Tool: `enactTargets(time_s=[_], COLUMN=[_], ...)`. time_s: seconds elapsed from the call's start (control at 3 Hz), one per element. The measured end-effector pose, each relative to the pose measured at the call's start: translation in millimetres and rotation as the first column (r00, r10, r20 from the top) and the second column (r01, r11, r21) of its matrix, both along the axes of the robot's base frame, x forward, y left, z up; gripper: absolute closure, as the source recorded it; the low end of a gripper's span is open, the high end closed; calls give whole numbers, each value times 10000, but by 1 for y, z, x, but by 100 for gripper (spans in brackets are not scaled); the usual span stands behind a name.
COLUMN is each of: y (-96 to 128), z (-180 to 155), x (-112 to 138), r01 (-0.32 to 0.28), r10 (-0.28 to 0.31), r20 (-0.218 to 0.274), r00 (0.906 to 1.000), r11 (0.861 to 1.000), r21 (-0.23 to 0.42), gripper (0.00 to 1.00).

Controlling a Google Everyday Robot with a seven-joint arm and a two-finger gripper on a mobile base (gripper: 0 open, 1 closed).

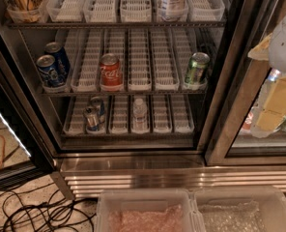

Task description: Pick pepsi can from middle shelf of fridge

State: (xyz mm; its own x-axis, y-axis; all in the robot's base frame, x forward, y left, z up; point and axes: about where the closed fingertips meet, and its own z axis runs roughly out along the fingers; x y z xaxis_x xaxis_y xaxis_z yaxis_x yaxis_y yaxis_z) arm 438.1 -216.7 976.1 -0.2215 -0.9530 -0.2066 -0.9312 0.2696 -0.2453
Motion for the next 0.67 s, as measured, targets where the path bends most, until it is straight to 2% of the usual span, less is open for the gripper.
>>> enactTargets(time_s=[0.33,0.67], y=[4,20], z=[0,-6], x=[2,-2], r01=[59,15], r10=[-60,-11], r20=[117,-120], r00=[9999,9999], r11=[9999,9993], r21=[87,366], gripper=[0,0])
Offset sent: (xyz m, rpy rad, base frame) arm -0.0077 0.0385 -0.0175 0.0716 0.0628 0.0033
